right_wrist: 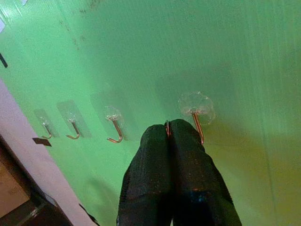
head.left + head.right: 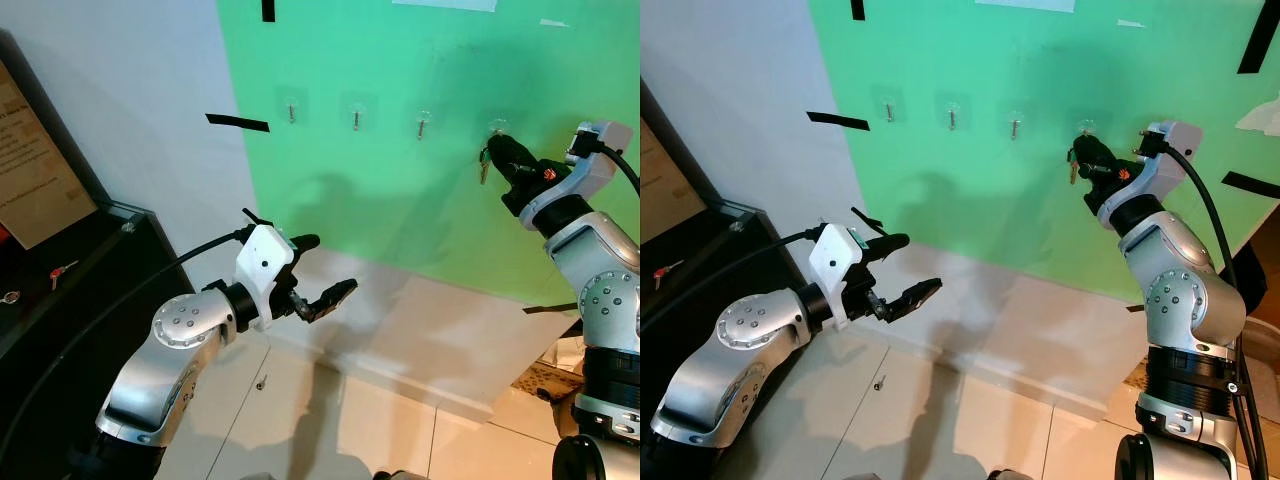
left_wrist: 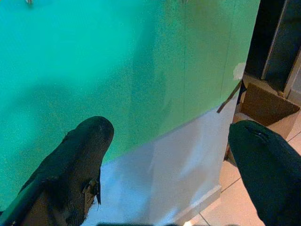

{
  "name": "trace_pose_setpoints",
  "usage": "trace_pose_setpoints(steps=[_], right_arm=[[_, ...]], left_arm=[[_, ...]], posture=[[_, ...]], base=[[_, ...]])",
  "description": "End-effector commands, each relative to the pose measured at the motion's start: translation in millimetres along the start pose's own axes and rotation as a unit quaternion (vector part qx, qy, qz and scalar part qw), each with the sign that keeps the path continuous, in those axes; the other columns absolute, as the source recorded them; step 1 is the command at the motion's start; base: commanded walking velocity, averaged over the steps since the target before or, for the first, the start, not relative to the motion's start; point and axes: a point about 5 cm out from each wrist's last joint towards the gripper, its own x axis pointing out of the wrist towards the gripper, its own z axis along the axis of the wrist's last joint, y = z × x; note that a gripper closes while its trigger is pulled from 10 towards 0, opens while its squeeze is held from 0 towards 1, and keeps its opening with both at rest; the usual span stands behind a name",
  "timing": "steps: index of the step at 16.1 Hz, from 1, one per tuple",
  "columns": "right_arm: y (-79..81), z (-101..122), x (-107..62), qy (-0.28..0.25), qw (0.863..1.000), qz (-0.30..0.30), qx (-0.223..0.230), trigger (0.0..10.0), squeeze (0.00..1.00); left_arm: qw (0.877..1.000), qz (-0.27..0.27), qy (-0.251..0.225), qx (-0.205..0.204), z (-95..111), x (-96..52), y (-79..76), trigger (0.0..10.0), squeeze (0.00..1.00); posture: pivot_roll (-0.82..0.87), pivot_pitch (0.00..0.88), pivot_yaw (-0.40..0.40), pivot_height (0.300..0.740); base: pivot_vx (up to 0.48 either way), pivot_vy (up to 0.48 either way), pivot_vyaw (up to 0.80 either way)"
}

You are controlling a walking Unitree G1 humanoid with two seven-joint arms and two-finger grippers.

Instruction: Hang keys on a hook

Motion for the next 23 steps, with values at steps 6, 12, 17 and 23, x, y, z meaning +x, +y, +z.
trace_pose_setpoints(steps=[6, 12, 17, 23], right_arm=[[-1.3, 0.1, 10.8, -0.003, 1.000, -0.009, 0.018, 10.0, 0.00], [-18.8, 7.5, 11.3, -0.029, 0.997, -0.064, 0.037, 10.0, 0.00], [-25.5, 7.0, 2.8, -0.027, 0.996, -0.072, 0.045, 10.0, 0.00], [-14.3, -4.3, 5.2, 0.000, 0.999, -0.044, 0.030, 10.0, 0.00]], left_arm=[[0.999, -0.008, -0.033, -0.006, 12.3, 2.9, 0.6, 10.0, 0.00], [0.999, -0.013, -0.036, -0.009, 13.3, 2.6, -0.6, 10.0, 0.00], [0.999, -0.019, -0.035, -0.010, 12.7, 2.7, -1.0, 10.0, 0.00], [0.999, -0.028, -0.035, -0.011, 12.8, 4.8, -2.5, 10.0, 0.00]], posture=[[-0.05, 0.000, 0.029, 0.740], [-0.05, 0.000, 0.029, 0.740], [-0.06, 0.000, 0.036, 0.740], [-0.07, 0.000, 0.048, 0.740]], base=[[0.000, 0.000, 0.00], [0.000, 0.000, 0.00], [0.000, 0.000, 0.00], [0.000, 0.000, 0.00]])
